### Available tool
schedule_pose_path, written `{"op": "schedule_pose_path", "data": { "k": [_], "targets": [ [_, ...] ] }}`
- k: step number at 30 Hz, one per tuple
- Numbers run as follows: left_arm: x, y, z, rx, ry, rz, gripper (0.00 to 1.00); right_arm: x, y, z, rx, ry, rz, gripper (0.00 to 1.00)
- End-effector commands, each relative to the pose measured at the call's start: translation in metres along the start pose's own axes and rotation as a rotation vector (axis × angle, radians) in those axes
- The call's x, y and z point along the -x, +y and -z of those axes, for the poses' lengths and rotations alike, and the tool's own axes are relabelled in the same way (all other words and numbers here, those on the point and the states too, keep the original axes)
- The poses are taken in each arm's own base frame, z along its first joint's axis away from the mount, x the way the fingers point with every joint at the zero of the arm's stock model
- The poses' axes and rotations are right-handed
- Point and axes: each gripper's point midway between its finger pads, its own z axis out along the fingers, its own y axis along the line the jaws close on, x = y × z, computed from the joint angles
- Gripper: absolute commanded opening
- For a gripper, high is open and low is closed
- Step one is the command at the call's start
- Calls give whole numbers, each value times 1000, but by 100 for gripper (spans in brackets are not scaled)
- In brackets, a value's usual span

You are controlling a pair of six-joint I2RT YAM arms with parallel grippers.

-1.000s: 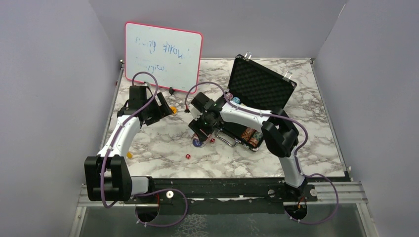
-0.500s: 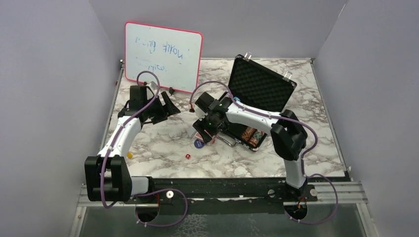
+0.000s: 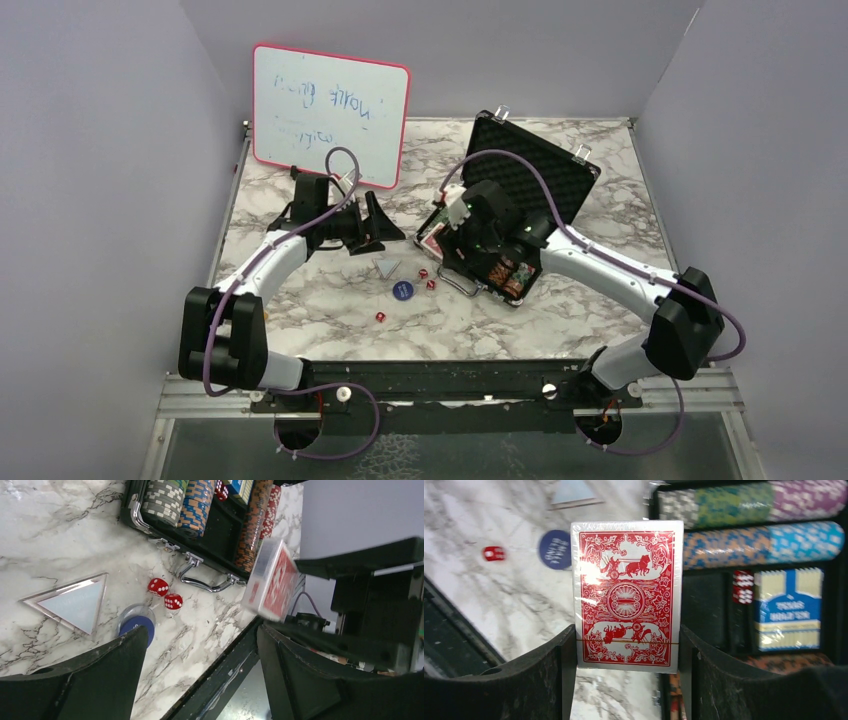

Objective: Pack up texas hold em set

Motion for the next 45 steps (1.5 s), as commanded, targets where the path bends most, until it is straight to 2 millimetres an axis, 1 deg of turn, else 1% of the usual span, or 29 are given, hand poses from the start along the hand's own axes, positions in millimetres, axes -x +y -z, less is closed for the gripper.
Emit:
{"op": "schedule_pose_path", "data": {
  "k": [1, 3, 7, 11, 17, 24, 30, 34, 36, 40, 45],
  "targets": [
    [17, -16, 1, -55, -32, -34, 83, -4, -48, 11, -92, -33, -22, 45],
    [18, -15, 0, -55, -28, -33, 83, -16, -55, 13, -84, 4, -25, 45],
    [19, -10, -1, -28, -26, -41, 82, -38, -62, 12, -58, 91, -28, 45],
    [23, -5, 1, 23, -35, -67, 82, -58, -71, 7, -56, 174, -42, 45],
    [26, 0, 1, 55, -36, -80, 82, -73, -81, -4, -64, 252, -41, 45],
    [28, 5, 0, 77, -34, -78, 82, -87, -84, -19, -48, 330, -41, 46],
    [29, 7, -3, 84, -26, -74, 82, -81, -85, -31, -22, 351, -41, 51],
    [31, 9, -3, 92, -25, -77, 82, -79, -87, -37, -23, 366, -51, 61],
    [32, 10, -3, 100, -26, -79, 82, -76, -85, -39, -11, 364, -69, 66],
    [35, 9, -3, 106, -25, -87, 82, -67, -76, -34, 38, 339, -75, 75],
    [35, 12, -4, 114, -21, -88, 82, -64, -72, -21, 47, 318, -73, 80]
  ]
}}
